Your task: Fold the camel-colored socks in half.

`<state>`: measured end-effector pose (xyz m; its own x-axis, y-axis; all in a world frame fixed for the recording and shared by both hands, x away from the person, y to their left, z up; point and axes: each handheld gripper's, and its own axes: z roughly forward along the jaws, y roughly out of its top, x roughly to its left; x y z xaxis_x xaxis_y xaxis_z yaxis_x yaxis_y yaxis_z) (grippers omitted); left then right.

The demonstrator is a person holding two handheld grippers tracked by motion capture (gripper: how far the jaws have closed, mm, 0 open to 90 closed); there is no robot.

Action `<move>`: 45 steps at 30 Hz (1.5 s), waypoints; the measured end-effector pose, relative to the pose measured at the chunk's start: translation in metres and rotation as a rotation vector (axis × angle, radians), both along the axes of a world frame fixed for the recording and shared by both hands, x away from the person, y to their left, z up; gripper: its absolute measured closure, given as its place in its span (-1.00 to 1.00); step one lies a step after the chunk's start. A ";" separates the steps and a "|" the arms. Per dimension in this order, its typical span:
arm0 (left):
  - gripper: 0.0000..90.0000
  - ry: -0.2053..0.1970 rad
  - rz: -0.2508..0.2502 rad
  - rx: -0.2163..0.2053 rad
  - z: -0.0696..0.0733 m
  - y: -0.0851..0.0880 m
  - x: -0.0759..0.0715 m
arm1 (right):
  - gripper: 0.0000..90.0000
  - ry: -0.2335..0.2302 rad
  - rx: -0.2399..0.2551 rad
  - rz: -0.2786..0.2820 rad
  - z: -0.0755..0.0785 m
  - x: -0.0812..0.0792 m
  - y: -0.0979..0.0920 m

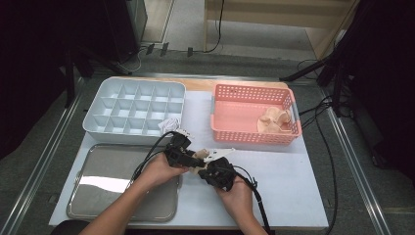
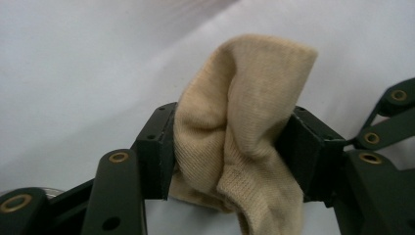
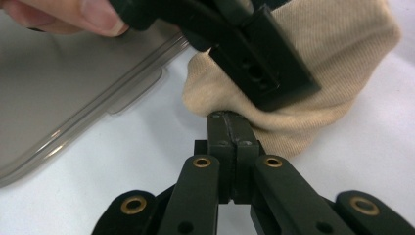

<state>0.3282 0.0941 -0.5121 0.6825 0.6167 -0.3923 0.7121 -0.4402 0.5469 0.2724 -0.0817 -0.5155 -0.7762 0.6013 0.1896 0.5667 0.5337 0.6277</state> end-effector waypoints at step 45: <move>0.59 -0.007 0.038 -0.087 0.030 0.021 0.002 | 0.67 0.067 0.020 -0.005 0.006 0.013 -0.019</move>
<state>0.3305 0.1154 -0.4822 0.6624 0.6059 -0.4406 0.7232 -0.3639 0.5869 0.2851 -0.1012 -0.5094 -0.7583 0.6010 0.2526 0.6104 0.5184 0.5989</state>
